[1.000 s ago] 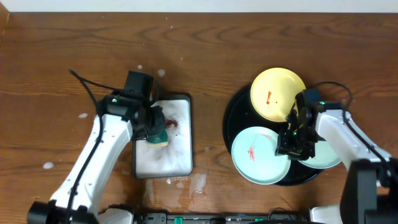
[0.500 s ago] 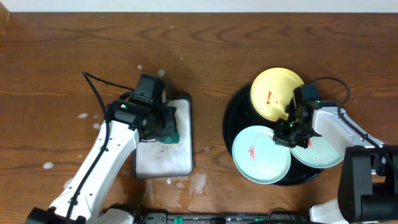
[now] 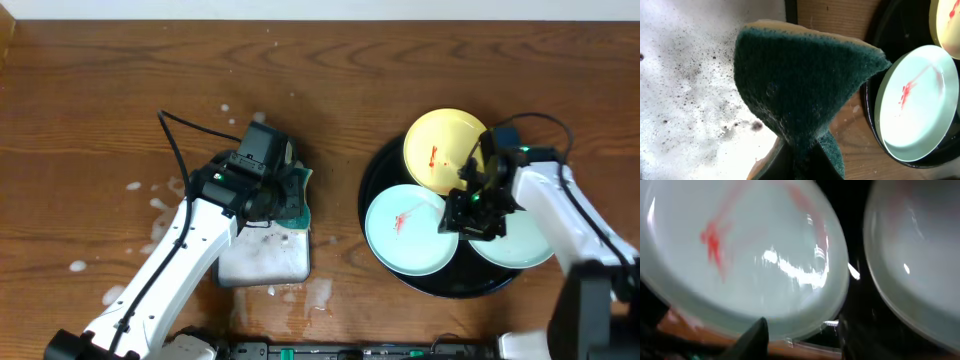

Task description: Clean dirty plates on tray and stack at the side

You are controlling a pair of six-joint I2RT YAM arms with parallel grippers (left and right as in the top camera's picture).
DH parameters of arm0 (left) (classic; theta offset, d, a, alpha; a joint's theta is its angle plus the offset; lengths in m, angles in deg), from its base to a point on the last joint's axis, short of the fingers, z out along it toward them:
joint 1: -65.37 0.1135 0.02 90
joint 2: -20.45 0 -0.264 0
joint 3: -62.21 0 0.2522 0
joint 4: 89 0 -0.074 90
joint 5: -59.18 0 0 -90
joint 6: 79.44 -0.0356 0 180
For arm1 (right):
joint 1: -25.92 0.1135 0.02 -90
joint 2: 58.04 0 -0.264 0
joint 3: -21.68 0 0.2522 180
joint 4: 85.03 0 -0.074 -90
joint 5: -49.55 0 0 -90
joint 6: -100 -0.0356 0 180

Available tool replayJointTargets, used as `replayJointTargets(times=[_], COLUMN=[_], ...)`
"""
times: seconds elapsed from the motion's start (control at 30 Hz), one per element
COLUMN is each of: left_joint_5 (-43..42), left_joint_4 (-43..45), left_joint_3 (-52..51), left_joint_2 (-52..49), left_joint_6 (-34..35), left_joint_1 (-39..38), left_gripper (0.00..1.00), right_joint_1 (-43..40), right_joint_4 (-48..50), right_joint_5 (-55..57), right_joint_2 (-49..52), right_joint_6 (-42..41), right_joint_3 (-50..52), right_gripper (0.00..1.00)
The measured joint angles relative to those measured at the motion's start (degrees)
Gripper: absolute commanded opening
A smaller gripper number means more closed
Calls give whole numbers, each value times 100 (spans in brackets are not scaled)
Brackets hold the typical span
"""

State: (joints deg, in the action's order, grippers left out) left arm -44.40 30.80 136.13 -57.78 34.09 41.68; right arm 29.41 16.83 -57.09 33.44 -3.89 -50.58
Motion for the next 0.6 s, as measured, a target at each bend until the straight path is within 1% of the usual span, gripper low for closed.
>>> replayJointTargets(times=[0.07,0.13,0.2,0.3,0.33,0.37,0.43,0.47,0.6], left_joint_5=[-2,-2,0,-2,-2,-2,-2,0,0], left_joint_4=[4,2,2,2,2,0,7,13,114], left_joint_3=[0,0,0,0,0,0,0,0,0], left_joint_2=[0,0,0,0,0,0,0,0,0], left_joint_6=[0,0,0,0,0,0,0,0,2], left_joint_1=[0,0,0,0,0,-2,-9,-13,-109], left_gripper=[7,8,8,8,8,7,7,7,7], right_joint_1=[0,0,0,0,0,0,0,0,-15], right_joint_4=[-321,-363,-66,894,1167,1440,1921,2081,2874], right_joint_5=[92,142,179,144,107,52,-31,-52,-146], right_joint_2=[-304,-472,-516,-479,-463,-450,-444,-444,-466], right_joint_6=[-70,-168,-284,-525,-575,-638,-710,-748,-811], right_joint_3=[-31,57,321,1054,1285,1486,1799,1880,1939], right_gripper=[43,40,38,34,31,24,7,1,1])
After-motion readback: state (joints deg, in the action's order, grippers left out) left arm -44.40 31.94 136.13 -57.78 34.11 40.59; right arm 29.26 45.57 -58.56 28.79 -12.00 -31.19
